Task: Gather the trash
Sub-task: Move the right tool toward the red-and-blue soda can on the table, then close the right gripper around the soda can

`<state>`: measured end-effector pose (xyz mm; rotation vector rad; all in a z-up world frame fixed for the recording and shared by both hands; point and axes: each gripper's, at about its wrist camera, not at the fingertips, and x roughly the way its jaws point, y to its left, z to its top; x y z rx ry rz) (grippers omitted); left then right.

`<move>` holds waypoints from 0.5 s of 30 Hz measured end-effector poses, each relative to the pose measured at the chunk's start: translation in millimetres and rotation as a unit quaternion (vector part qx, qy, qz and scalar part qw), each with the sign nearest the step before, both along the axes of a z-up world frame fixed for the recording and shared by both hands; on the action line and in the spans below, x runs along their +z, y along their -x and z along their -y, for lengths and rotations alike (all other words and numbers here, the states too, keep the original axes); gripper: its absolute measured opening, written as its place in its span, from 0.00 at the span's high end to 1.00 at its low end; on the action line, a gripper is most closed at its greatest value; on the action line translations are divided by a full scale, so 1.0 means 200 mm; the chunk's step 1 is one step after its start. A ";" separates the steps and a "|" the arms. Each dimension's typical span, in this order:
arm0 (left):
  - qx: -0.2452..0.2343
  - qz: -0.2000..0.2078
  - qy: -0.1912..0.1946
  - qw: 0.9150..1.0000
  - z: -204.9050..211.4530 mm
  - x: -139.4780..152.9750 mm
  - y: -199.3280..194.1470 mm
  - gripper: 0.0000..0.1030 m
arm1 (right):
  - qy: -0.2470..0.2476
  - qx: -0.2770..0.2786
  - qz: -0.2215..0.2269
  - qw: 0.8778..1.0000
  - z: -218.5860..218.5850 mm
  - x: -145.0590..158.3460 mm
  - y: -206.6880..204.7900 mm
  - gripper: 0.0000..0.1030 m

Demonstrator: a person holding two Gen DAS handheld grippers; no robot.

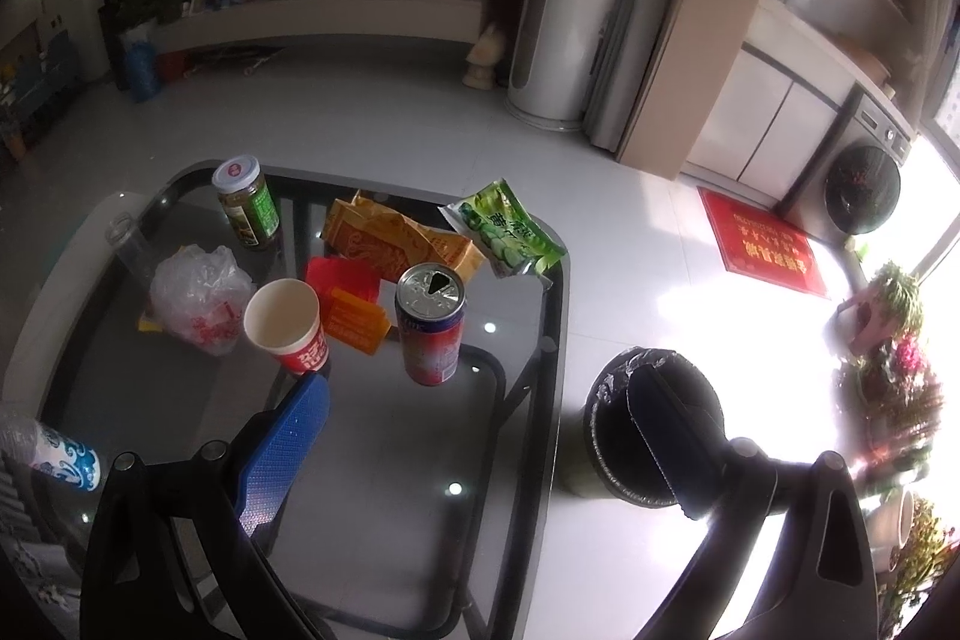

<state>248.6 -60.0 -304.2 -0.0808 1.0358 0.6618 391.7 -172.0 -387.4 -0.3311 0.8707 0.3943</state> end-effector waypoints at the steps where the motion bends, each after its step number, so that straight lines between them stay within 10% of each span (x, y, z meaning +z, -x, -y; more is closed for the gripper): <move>1: 0.001 0.000 0.000 1.000 0.00 -0.01 0.00 0.06 | 0.002 -0.002 0.002 1.000 0.00 -0.02 -0.01 0.06; 15: 0.015 -0.017 0.011 1.000 -0.06 -0.17 -0.02 0.06 | 0.019 -0.001 0.008 1.000 -0.12 -0.34 -0.19 0.06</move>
